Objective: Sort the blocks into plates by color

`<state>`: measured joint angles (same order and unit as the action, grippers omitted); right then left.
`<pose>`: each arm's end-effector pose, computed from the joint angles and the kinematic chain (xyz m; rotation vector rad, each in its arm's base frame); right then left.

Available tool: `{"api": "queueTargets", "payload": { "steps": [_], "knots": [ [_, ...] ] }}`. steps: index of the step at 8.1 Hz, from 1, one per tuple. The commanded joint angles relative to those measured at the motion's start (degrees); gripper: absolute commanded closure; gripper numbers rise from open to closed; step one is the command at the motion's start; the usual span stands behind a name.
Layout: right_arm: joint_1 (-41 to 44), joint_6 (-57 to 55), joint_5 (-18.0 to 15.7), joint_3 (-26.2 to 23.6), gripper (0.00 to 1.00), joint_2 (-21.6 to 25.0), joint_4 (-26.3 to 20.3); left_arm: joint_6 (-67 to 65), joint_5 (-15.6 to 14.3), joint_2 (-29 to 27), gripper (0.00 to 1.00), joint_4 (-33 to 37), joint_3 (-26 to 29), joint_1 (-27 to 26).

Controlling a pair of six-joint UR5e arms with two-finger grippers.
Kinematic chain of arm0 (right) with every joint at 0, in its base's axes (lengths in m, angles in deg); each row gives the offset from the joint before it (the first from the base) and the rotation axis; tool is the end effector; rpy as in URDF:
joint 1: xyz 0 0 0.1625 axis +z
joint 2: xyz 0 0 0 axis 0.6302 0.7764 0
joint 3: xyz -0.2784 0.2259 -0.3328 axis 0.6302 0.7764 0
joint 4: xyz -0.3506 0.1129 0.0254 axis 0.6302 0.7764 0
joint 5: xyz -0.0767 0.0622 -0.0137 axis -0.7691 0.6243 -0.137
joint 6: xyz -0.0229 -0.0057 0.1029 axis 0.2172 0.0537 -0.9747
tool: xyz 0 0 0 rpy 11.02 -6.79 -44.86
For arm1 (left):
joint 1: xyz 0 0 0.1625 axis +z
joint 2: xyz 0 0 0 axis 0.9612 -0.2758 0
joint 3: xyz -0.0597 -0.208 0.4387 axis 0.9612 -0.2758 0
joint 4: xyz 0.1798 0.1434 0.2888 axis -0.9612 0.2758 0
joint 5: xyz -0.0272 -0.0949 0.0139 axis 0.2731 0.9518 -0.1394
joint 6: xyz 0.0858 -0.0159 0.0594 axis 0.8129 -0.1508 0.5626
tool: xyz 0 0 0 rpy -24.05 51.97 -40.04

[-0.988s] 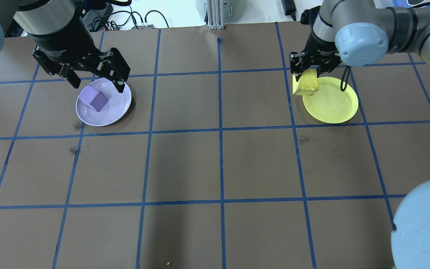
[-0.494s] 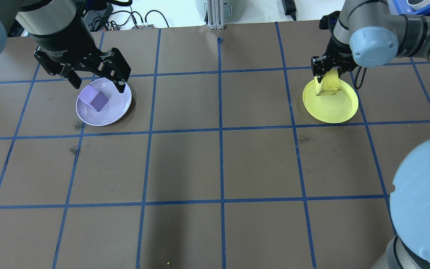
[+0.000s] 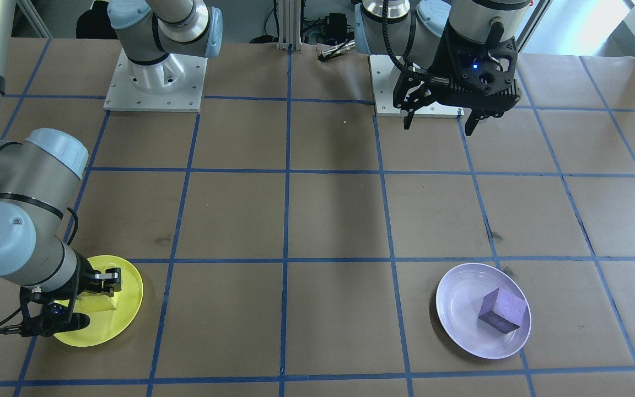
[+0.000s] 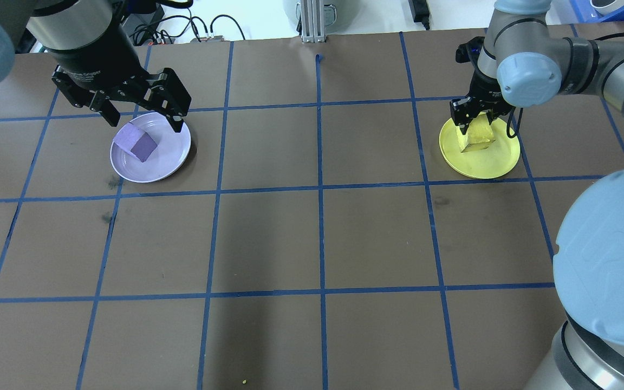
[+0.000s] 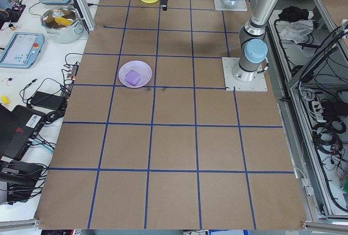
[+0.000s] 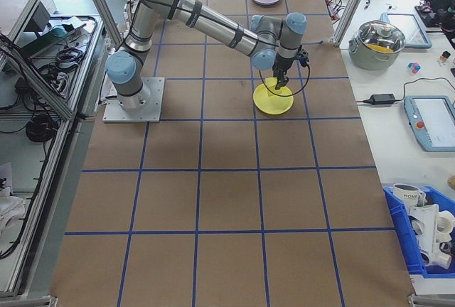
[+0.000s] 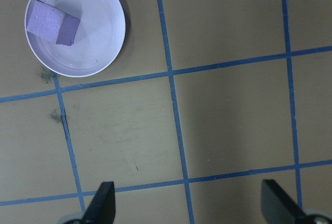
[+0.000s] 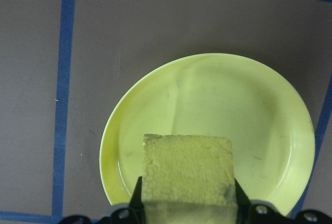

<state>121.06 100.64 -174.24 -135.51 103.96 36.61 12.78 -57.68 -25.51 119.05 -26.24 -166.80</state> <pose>0.0352 -0.6480 0.3227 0.2302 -3.0645 -0.0997 -0.1504 -0.4315 0.5798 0.2055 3.0941 -0.0309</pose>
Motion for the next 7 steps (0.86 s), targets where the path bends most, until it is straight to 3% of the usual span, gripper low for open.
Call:
{"api": "queueTargets", "payload": {
  "steps": [1, 5, 7],
  "knots": [
    [-0.08, 0.48, 0.05, 0.25, 0.00, 0.69, -0.25, 0.03, 0.01, 0.04, 0.00, -0.30, -0.03, 0.00],
    [-0.08, 0.48, 0.04, 0.34, 0.00, 6.13, -0.60, 0.03, 0.01, 0.04, 0.00, -0.30, -0.12, 0.00],
    [0.09, -0.66, 0.66, 0.25, 0.00, 12.44, -3.92, 0.03, 0.10, 0.13, 0.00, -0.30, -0.21, 0.00]
  ]
}}
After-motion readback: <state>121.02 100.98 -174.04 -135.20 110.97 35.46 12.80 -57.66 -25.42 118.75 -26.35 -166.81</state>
